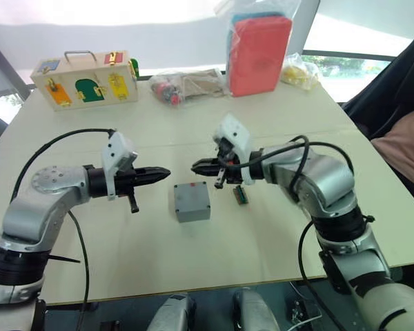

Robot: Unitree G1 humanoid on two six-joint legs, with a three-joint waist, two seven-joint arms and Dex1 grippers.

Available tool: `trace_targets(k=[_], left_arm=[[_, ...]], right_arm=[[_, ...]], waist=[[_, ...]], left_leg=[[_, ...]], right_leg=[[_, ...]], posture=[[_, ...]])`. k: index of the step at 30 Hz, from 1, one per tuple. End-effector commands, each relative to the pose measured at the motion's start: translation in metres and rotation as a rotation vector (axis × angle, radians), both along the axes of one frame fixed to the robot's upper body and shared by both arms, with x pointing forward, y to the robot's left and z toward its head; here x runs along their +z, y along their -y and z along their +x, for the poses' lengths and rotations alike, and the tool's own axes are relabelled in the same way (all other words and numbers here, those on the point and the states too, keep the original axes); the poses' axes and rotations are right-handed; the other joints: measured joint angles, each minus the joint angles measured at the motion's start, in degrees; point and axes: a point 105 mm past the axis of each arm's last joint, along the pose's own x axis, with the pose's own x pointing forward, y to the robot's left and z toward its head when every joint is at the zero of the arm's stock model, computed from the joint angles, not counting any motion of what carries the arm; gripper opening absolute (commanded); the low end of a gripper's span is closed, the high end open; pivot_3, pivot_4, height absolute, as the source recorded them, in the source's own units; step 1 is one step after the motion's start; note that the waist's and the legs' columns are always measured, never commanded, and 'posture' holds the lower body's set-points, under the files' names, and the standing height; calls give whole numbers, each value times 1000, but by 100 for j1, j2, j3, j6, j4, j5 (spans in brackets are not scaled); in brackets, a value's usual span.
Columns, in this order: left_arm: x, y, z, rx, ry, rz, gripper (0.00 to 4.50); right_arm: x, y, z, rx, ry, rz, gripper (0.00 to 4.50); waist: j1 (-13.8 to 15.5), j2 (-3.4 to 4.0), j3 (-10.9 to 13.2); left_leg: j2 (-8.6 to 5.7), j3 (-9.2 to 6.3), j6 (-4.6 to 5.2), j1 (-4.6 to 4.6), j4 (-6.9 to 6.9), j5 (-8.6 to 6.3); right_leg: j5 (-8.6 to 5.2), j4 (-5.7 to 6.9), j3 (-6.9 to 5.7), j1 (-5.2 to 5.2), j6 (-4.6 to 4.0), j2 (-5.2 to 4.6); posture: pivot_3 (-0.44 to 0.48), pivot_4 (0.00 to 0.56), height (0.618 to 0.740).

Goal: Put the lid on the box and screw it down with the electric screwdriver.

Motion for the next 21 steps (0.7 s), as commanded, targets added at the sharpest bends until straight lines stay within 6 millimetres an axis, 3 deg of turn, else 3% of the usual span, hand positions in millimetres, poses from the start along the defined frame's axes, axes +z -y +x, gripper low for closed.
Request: trace_targets(k=[1, 21], left_arm=[[10, 4, -7, -31, 45, 0, 0], [8, 7, -6, -24, 48, -6, 0]], right_arm=[[-4, 2, 6, -9, 54, -29, 220], [-13, 13, 22, -56, 66, -63, 220]], waist=[[-5, 0, 0], [-7, 0, 0]], left_leg=[[-1, 1, 0, 0, 0, 0], [0, 0, 0, 0, 0, 0]], right_leg=[[0, 0, 1, -1, 0, 0], [0, 1, 0, -1, 0, 1]], posture=[[0, 150, 740], [0, 150, 740]])
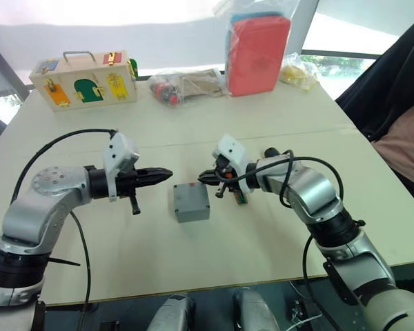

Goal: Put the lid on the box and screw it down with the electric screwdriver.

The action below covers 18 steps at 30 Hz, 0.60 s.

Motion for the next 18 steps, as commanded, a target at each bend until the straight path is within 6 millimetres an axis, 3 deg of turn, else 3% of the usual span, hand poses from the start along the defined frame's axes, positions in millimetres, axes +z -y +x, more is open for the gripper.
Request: trace_targets(k=[1, 18], left_arm=[[7, 3, -2, -13, 41, 0, 0], [8, 3, -1, -12, 42, 0, 0]], right_arm=[[9, 0, 2, 9, 45, -5, 220], [13, 1, 4, 4, 49, -3, 220]], waist=[[0, 0, 0], [0, 0, 0]], left_leg=[[0, 0, 0, 0, 0, 0], [0, 0, 0, 0, 0, 0]], right_leg=[[0, 0, 0, 0, 0, 0], [0, 0, 0, 0, 0, 0]], posture=[[0, 150, 740], [0, 150, 740]])
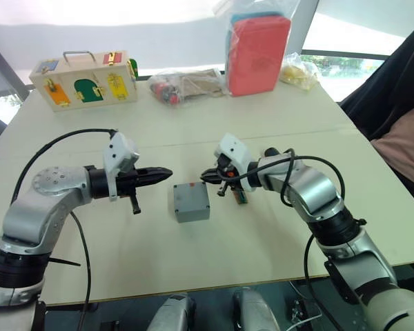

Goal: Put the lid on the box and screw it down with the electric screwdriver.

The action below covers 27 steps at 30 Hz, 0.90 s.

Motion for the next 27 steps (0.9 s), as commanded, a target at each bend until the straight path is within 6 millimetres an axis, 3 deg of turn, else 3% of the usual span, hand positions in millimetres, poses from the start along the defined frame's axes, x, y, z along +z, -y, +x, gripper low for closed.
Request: trace_targets(k=[1, 17, 20, 25, 27], left_arm=[[8, 4, -2, -20, 40, 0, 0], [9, 5, -3, -27, 40, 2, 0], [9, 5, -3, -29, 39, 2, 0], [9, 6, -3, -34, 39, 1, 0], [9, 7, -3, -37, 39, 0, 0]], right_arm=[[14, -2, 1, 14, 41, 16, 220], [-15, -2, -5, 24, 3, -29, 220], [-13, -3, -5, 30, 6, -15, 927], [0, -5, -9, 72, 51, 10, 3064], [9, -3, -9, 80, 70, 16, 3637]], waist=[[0, 0, 0], [0, 0, 0], [-1, 0, 0], [3, 0, 0], [5, 0, 0]], left_leg=[[0, 0, 0, 0, 0, 0], [0, 0, 0, 0, 1, 0], [0, 0, 0, 0, 1, 0], [0, 0, 0, 0, 1, 0], [0, 0, 0, 0, 1, 0]], right_leg=[[0, 0, 0, 0, 0, 0], [0, 0, 0, 1, 0, 0], [0, 0, 0, 1, 0, 0], [0, 0, 0, 1, 0, 0], [0, 0, 0, 1, 0, 0]], posture=[[0, 150, 740], [0, 150, 740], [0, 150, 740], [0, 150, 740], [0, 150, 740]])
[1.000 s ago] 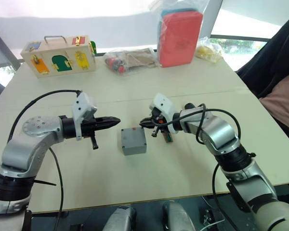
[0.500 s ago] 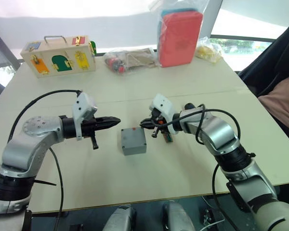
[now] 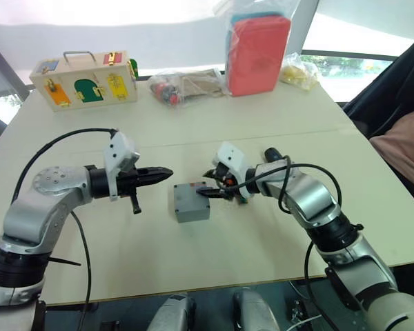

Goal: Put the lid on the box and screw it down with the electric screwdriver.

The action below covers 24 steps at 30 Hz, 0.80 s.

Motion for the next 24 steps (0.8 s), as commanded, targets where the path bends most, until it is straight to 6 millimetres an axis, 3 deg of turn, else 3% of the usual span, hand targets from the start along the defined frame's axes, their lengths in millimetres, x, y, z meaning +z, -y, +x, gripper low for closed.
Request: trace_targets(k=[1, 2, 4, 13, 17, 20, 24], left_arm=[[10, 5, -3, -29, 42, -4, 0], [10, 5, -3, -31, 42, -5, 0], [10, 7, -5, -43, 45, -4, 0], [24, 12, -13, -114, 80, 3, 0], [29, 15, -12, -124, 96, -4, 0], [30, 16, -8, -112, 112, -5, 0], [28, 17, -7, -101, 116, -13, 0]], right_arm=[[33, 2, -2, 29, 82, 45, 4050], [40, 5, -2, 25, 92, 53, 4404], [58, 16, 1, -16, 100, 66, 4468], [90, 125, 26, -390, 85, -248, 4468], [79, 148, 26, -464, -36, -359, 4468], [59, 165, 25, -587, -256, -414, 4468], [42, 176, 35, -708, -424, -422, 4468]], waist=[[1, 0, 0], [1, 0, 0], [1, 0, 1], [13, 0, 1], [-16, 0, 2], [-12, -1, 2], [6, -2, 3]], left_leg=[[0, 0, 0, 0, 0, 0], [0, 0, 0, 0, 0, 0], [0, 0, 0, -1, 0, 0], [-3, 4, 10, -1, 1, -6], [5, 9, 10, -1, -2, -6], [9, 14, 9, -1, -7, -6], [8, 16, 9, -3, -1, -6]], right_leg=[[0, 0, 0, 0, 0, 0], [0, 0, 0, 0, 0, 0], [0, 0, 0, 0, 0, 0], [0, -13, 0, 7, 0, -5], [0, -11, 2, 2, 0, 0], [0, -12, 5, -1, 0, 0], [0, -12, 7, 0, 0, -1]], posture=[[0, 150, 740], [0, 150, 740], [0, 150, 740], [0, 150, 740], [0, 150, 740], [0, 150, 740], [0, 150, 740]])
